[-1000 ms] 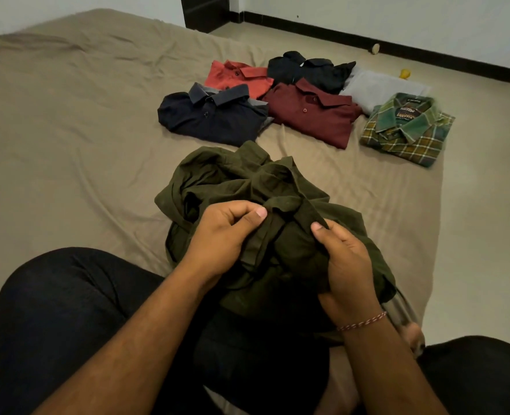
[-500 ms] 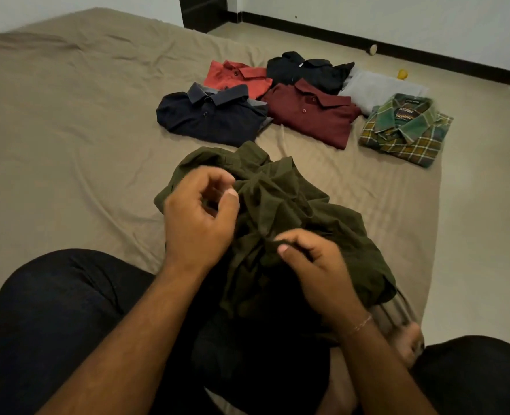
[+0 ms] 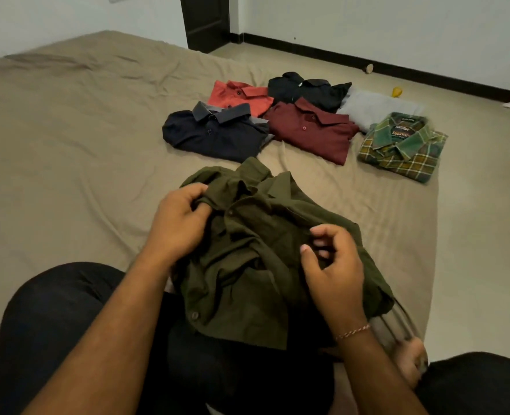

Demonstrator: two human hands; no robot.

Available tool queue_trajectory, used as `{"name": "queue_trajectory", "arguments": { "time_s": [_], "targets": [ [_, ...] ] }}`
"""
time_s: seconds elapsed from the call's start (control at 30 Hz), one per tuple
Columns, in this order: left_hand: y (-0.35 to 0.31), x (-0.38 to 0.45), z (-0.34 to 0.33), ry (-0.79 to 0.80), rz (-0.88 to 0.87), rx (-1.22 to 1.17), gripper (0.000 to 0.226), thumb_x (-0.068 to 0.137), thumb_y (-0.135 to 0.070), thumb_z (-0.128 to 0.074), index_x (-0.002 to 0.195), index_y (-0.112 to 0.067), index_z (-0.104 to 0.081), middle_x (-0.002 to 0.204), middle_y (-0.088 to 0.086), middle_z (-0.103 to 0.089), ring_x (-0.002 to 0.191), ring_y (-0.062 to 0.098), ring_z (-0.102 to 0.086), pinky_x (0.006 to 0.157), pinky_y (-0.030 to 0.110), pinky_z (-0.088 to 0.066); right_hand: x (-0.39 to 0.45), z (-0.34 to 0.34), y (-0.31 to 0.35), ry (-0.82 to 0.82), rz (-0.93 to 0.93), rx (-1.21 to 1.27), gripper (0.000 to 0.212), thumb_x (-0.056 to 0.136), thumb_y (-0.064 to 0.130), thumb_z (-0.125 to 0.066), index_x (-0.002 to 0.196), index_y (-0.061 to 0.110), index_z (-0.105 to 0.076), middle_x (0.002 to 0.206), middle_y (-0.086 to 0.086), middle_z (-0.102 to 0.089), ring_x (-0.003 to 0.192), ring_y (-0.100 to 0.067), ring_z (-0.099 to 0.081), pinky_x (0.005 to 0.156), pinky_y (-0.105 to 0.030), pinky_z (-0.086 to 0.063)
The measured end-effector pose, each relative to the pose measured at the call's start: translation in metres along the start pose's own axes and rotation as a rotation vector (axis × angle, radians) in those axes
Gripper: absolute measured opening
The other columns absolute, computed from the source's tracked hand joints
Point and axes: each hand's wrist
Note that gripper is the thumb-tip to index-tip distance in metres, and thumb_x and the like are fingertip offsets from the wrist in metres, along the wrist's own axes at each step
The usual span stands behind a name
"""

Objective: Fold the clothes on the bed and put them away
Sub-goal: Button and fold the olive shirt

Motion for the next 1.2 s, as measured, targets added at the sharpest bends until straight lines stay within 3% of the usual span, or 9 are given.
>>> {"name": "queue_trajectory", "arguments": {
  "time_s": [0.13,0.27,0.37,0.47,0.57,0.73,0.9,1.0,1.2],
  "targets": [
    [-0.001,0.002,0.039,-0.087,0.115,-0.175,0.024,0.076,-0.023,-0.052,0.078,-0.014,-0.074,0.072,0.002,-0.070,0.068,0.020,-0.061,0.069,0.036,-0.046,0.025,0.009,-0.022,0.064,-0.109,-0.313,0.086,0.087,0.033,-0.077,0.156,0.035,-0.026,0.118,0.010,-0.055,0.100,-0.012,-0.058,0.085,-0.034,-0.053],
    [0.010,-0.009,0.059,-0.194,0.141,0.061,0.024,0.084,-0.014,-0.053,0.079,-0.026,-0.073,0.082,-0.007,-0.071,0.070,0.011,-0.061,0.074,0.035,-0.051,0.029,0.008,-0.021,0.223,-0.059,-0.682,0.025,0.091,0.043,-0.059,0.112,0.034,-0.070,0.088,0.012,-0.056,0.089,-0.019,-0.062,0.076,-0.036,-0.052],
    [-0.022,-0.023,0.040,-0.325,-0.262,0.113,0.028,0.079,-0.009,-0.052,0.094,-0.019,-0.073,0.093,-0.012,-0.066,0.084,0.006,-0.061,0.077,0.024,-0.050,0.008,-0.006,-0.006,0.051,0.122,-0.610,0.020,0.086,0.043,-0.055,0.090,0.031,-0.071,0.075,0.012,-0.055,0.080,-0.018,-0.056,0.074,-0.041,-0.047],
    [-0.064,0.002,-0.008,-0.028,-0.545,0.047,0.025,0.080,-0.007,-0.056,0.093,-0.015,-0.075,0.092,-0.005,-0.071,0.088,0.011,-0.065,0.080,0.023,-0.050,-0.018,-0.023,0.013,0.018,0.231,-0.711,0.024,0.083,0.048,-0.059,0.068,0.029,-0.059,0.064,0.012,-0.051,0.078,-0.014,-0.050,0.078,-0.040,-0.034],
    [-0.086,0.046,-0.075,0.408,-0.425,0.402,0.020,0.091,-0.027,-0.059,0.100,-0.017,-0.074,0.101,0.002,-0.075,0.095,0.022,-0.069,0.082,0.032,-0.053,-0.029,-0.028,0.013,0.044,0.255,-0.748,0.034,0.083,0.049,-0.064,0.061,0.030,-0.048,0.060,0.013,-0.050,0.079,-0.012,-0.053,0.088,-0.043,-0.035],
    [-0.054,0.054,-0.151,0.588,-0.269,0.995,0.019,0.096,-0.041,-0.058,0.095,-0.023,-0.063,0.098,0.001,-0.065,0.104,0.030,-0.065,0.094,0.048,-0.042,-0.020,-0.009,-0.003,0.139,0.118,-0.811,0.024,0.080,0.054,-0.063,0.098,0.040,-0.061,0.069,0.019,-0.053,0.079,-0.006,-0.063,0.106,-0.048,-0.039],
    [-0.053,0.091,-0.142,0.237,0.003,0.107,0.021,0.103,-0.028,-0.056,0.086,-0.017,-0.062,0.100,0.013,-0.072,0.101,0.035,-0.067,0.091,0.044,-0.053,0.000,0.021,-0.018,0.218,-0.133,-0.876,0.090,0.084,0.052,-0.067,0.159,0.036,-0.020,0.102,0.013,-0.069,0.094,-0.015,-0.070,0.091,-0.041,-0.049],
    [-0.084,0.122,-0.100,0.122,0.165,-0.471,0.022,0.104,-0.018,-0.057,0.093,-0.010,-0.074,0.102,0.014,-0.077,0.101,0.033,-0.072,0.098,0.051,-0.057,0.036,0.036,-0.013,0.193,-0.220,-0.862,0.065,0.095,0.051,-0.055,0.153,0.041,-0.027,0.106,0.005,-0.073,0.099,-0.022,-0.071,0.083,-0.037,-0.052],
    [-0.193,0.144,-0.038,0.179,-0.064,-0.794,0.023,0.109,-0.014,-0.049,0.112,-0.003,-0.069,0.095,0.008,-0.077,0.090,0.021,-0.072,0.085,0.034,-0.061,0.135,0.089,0.033,-0.168,-0.122,-0.810,0.026,0.091,0.036,-0.062,0.116,0.041,-0.071,0.093,0.005,-0.074,0.087,-0.025,-0.071,0.070,-0.031,-0.053]
  ]
}}
Point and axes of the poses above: each hand's wrist, its own x-axis towards the middle knuckle, its own z-axis out of the back of the hand, y = z × x
